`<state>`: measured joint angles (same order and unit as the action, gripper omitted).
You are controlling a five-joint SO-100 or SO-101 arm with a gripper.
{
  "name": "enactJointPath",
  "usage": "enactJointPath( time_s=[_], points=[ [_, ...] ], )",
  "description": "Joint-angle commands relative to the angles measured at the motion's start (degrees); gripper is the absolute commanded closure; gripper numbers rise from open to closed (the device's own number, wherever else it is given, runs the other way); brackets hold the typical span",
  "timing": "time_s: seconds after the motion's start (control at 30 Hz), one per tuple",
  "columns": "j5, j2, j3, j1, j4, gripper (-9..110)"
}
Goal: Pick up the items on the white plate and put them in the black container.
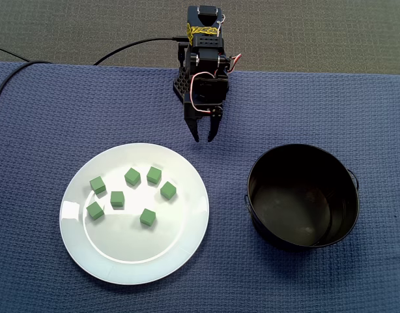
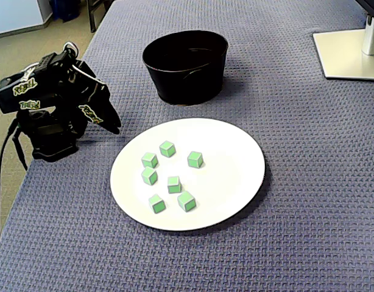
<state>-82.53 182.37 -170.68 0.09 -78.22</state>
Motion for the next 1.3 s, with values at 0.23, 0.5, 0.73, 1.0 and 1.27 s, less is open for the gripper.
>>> enactJointPath(
  time_s=[0.23, 0.5, 0.73, 1.0, 1.27],
  points=[
    [-11.25, -38.67, 2.29, 23.82, 40.43, 93],
    [-3.87, -43.68, 14.41, 23.38, 37.00, 92],
    [4.13, -49.04, 32.78, 20.30, 14.41, 92],
    [5.19, -54.14, 39.90, 21.97, 11.43, 92],
    [0.97, -66.71, 42.28, 25.84, 21.27, 91]
  ],
)
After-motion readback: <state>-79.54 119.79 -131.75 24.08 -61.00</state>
